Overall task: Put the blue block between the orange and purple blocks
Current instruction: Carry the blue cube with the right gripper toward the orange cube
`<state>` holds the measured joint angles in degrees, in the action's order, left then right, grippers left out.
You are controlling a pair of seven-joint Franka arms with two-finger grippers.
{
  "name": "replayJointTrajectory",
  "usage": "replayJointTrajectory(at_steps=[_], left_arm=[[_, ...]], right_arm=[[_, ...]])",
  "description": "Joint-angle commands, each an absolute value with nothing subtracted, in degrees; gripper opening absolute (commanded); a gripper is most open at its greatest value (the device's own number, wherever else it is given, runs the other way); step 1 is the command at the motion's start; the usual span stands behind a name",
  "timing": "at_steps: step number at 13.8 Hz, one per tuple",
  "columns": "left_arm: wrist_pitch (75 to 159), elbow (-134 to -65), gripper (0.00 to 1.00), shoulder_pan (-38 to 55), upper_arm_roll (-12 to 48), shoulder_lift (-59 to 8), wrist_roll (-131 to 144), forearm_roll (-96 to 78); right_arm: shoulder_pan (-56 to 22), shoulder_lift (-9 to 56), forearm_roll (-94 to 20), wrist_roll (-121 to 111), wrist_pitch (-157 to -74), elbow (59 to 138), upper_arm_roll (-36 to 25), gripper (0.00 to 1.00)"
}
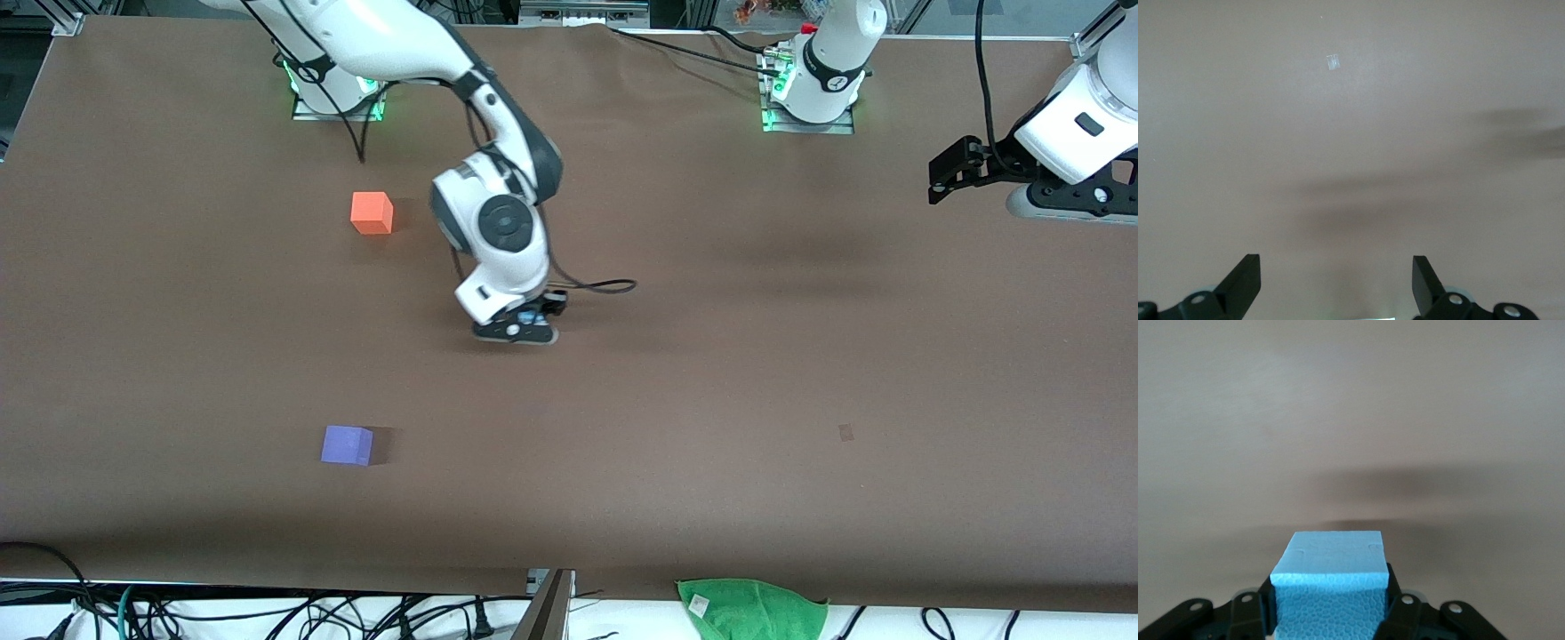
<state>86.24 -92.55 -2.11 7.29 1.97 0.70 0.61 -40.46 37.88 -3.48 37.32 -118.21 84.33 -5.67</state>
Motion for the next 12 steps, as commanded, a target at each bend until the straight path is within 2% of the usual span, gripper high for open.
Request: replayJointTrajectory(at_steps=[1,5,9,12], left_arm=[[85.8,-90.9,1.0,-1.8,7.3,1.2,-0.4,1.4],[85.7,-90.9,1.0,-1.8,7.3,1.2,-0.4,1.4],[85.5,-91.1,1.0,-1.8,7.3,1.3,-0.4,1.4],[85.6,-91.0,1.0,-1.8,7.3,1.3,-0.4,1.4]], right_arm=[[-36.9,33.8,-3.6,29.2,-112.4,86.7,-7.5,0.38],[-34.9,30.8,-4.0,16.9,-111.7,91.9,-13.7,0.38],[-28.5,29.4,-6.9,8.2,-112.8,96.8,-14.1,0.38],[-26.8,28.5,-6.9,6.0,-118.2,102.4,-14.2,0.38]])
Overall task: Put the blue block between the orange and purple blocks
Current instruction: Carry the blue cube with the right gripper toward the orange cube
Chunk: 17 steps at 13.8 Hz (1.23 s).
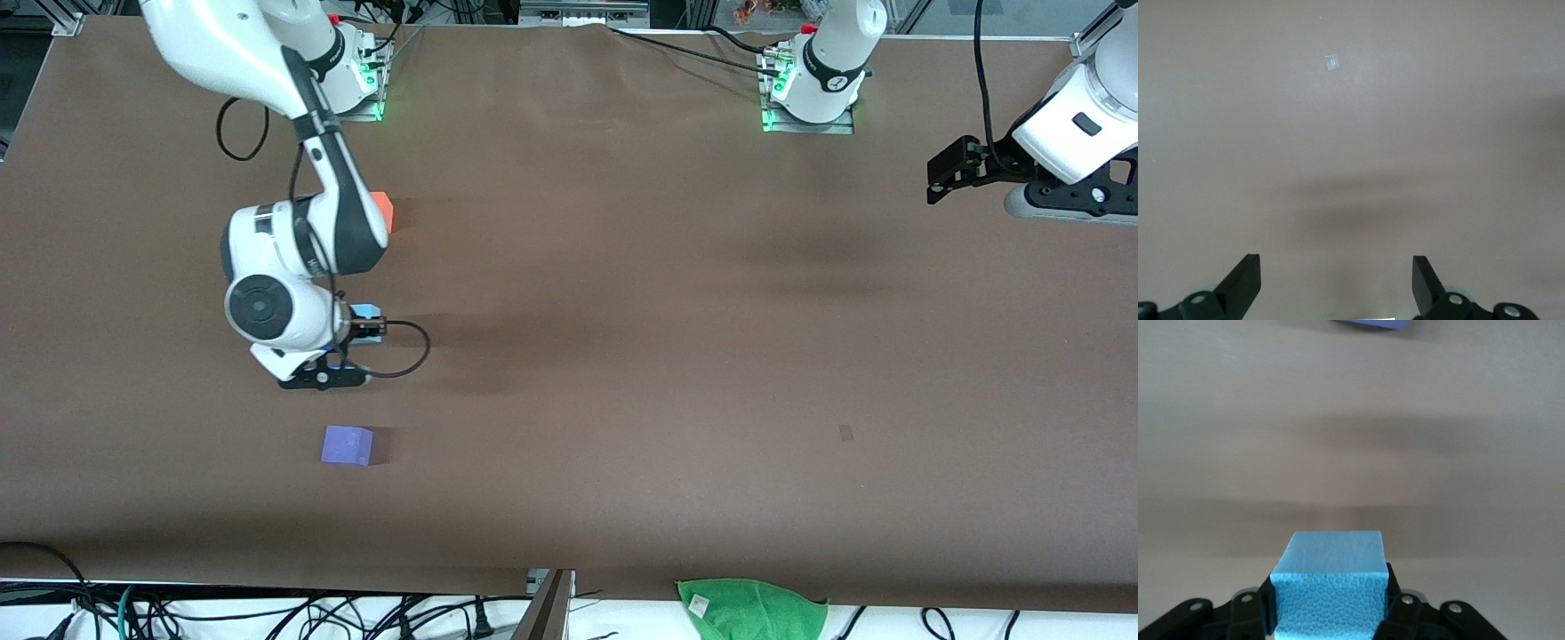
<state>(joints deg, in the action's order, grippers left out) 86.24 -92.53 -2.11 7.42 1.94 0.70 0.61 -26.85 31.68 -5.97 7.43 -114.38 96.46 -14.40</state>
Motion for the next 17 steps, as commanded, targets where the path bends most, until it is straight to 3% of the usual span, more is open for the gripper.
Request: replayJointTrajectory(at_steps=[1,4,12,14,17], left_arm=[[85.6,-91.0,1.0,-1.8,7.3,1.3,-0.4,1.4],[85.6,-91.0,1.0,-1.8,7.3,1.3,-0.4,1.4],[85.7,-90.9,1.0,-1.9,7.2,1.2,-0.4,1.4],[85.7,-90.9,1.0,-1.9,7.2,1.2,-0.4,1.4],[85.7,-90.9,1.0,-1.9,7.2,1.2,-0.4,1.4]], right_arm=[[-26.8,27.7,-6.9,6.0,-121.1,105.2,-14.2,0.38],[-26.8,26.9,-7.0,6.4,-128.7,110.9,-14.1,0.38],[-26.8,26.9,-7.3,7.0,-137.2,116.6,-13.9,0.42],[-26.8,26.9,-7.3,6.9,-137.2,116.5,-13.9,1.0],[-26.9,25.3,-7.2,6.0,-136.1,114.4,-13.9,1.0]])
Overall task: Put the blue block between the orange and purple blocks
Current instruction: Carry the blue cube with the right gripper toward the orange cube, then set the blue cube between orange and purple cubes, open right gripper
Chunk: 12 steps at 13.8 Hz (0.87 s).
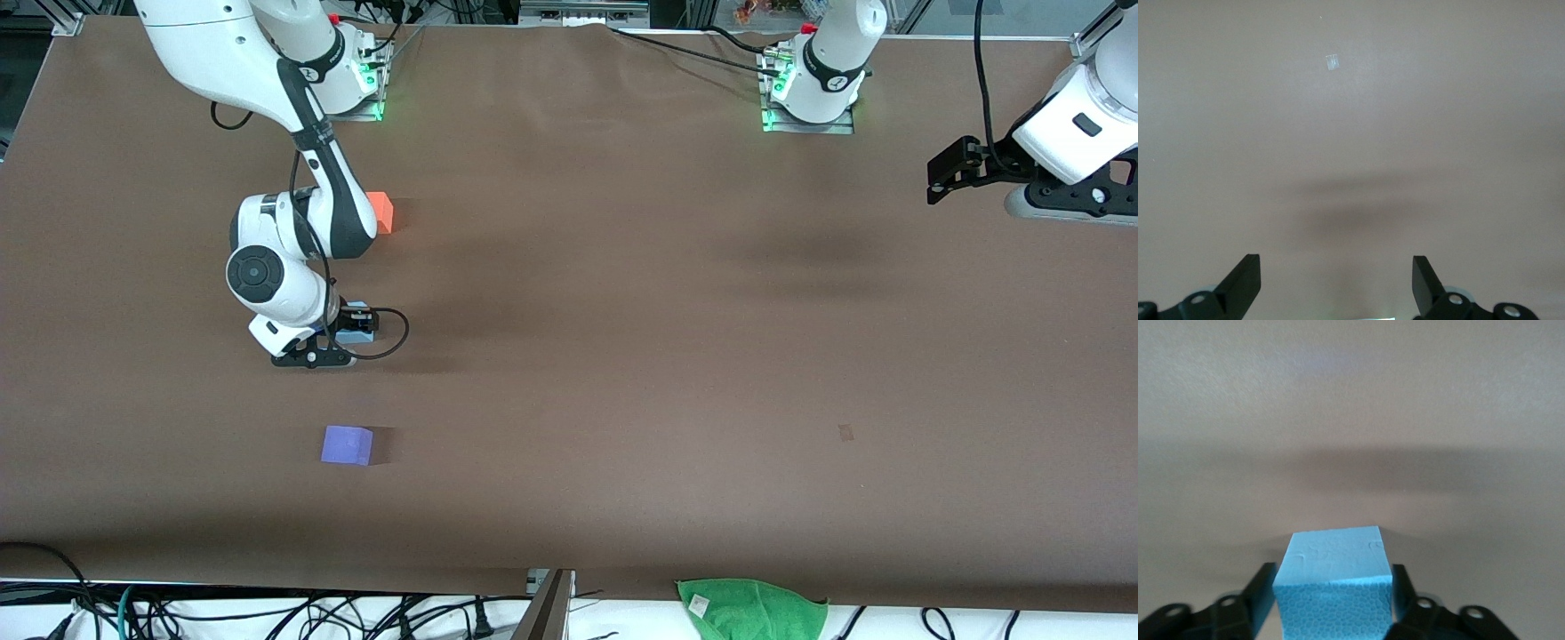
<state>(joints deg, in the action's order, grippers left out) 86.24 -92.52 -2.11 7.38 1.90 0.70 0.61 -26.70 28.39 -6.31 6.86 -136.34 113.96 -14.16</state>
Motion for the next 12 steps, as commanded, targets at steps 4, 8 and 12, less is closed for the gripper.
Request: replayJointTrajectory(at_steps=[4,8,12], left_arm=[[85.7,-90.9,1.0,-1.9,7.2,1.2,-0.4,1.4],[85.7,-90.9,1.0,-1.9,7.2,1.2,-0.4,1.4],[85.9,-90.8,1.0,-1.6,7.3,1.1,-0.4,1.4]], right_arm=[[-26.2,24.6,-6.9,4.8,-123.2,103.3,-14.3,1.0],[-25.4,24.4,-6.6,-2.1,-109.7,91.9,-17.3,1.0],[-25.2,24.3,-6.9,-2.3,-93.4,78.2,-19.1,1.0]])
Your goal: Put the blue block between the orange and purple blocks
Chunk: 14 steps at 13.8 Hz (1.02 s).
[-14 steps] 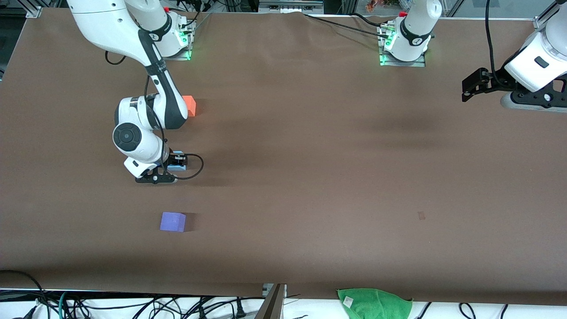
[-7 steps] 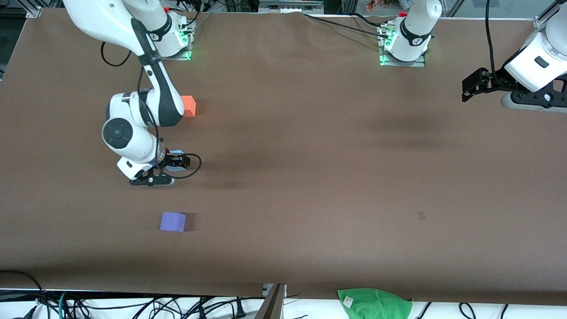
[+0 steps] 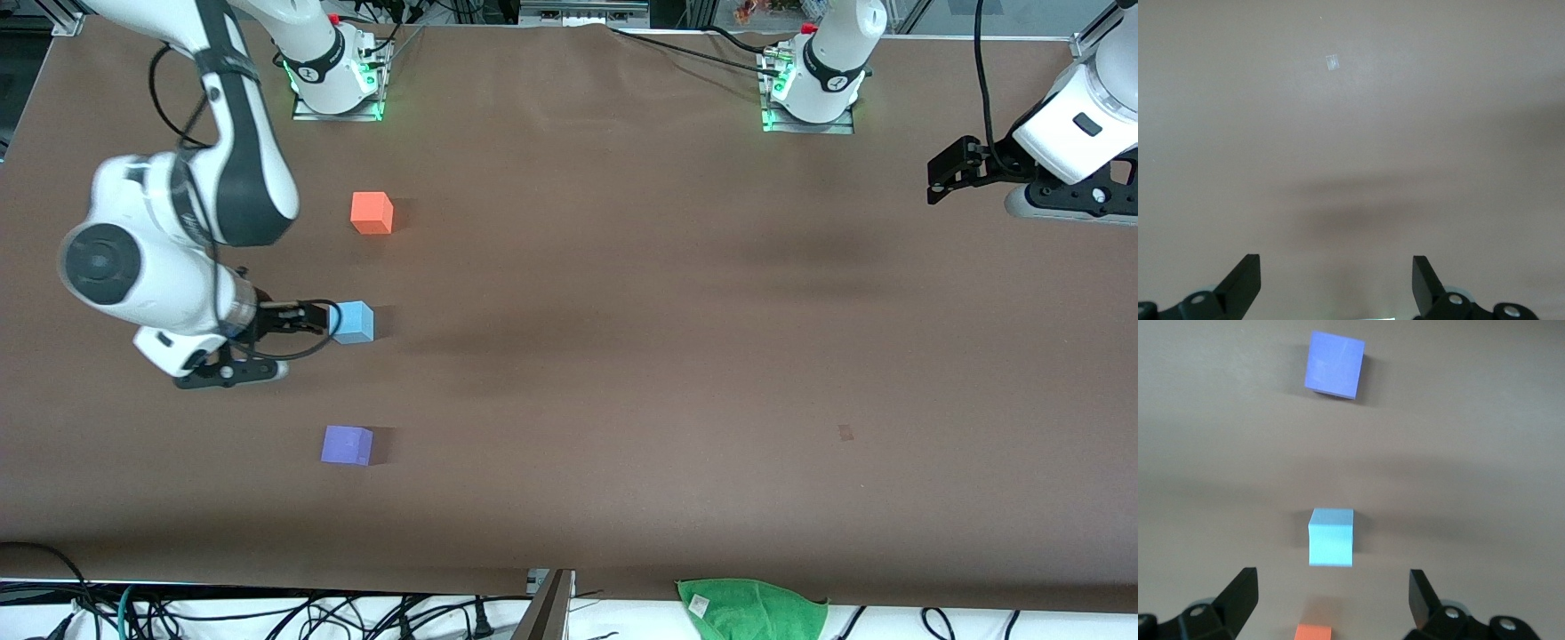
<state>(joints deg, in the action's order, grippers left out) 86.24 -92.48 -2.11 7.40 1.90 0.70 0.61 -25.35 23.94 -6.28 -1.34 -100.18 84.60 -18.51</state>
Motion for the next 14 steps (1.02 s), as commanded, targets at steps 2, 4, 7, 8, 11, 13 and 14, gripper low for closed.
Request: replayJointTrajectory(at_steps=[2,4,7,8,11,13,14], left_arm=[[87.1,-90.6,1.0,-1.1,7.6,0.7,-0.3,1.4],[87.4,-90.7,1.0,-1.1,7.6,0.7,-0.4,1.4],[87.4,-90.7,1.0,-1.1,7.6,0.7,-0.3,1.5],[87.3,-90.7,1.0,-1.1,7.6,0.7,-0.4,1.4],[87.0,-90.7,1.0,-1.2,7.6,0.8,-0.4,1.4],[87.0,-90.7,1.0,-1.2,7.6,0.8,-0.4,1.4],[87.0,-90.7,1.0,-1.2,7.6,0.8,-0.4,1.4]], right_arm=[[-25.5,22.3,-6.9,-1.5,-89.1,76.7,-19.1,1.0],[-25.8,20.3,-6.9,-1.5,-87.5,76.7,-19.0,1.0],[-25.4,16.4,-6.2,-1.4,-84.1,77.5,-18.4,1.0],[-25.4,15.7,-5.3,-1.6,-83.8,77.7,-18.2,1.0],[-15.7,11.3,3.0,-1.8,-84.9,81.6,-4.0,1.0],[-10.9,8.8,3.3,-1.8,-84.9,82.3,-0.3,1.0],[-9.8,7.7,3.3,-1.8,-85.5,82.8,-0.3,1.0]])
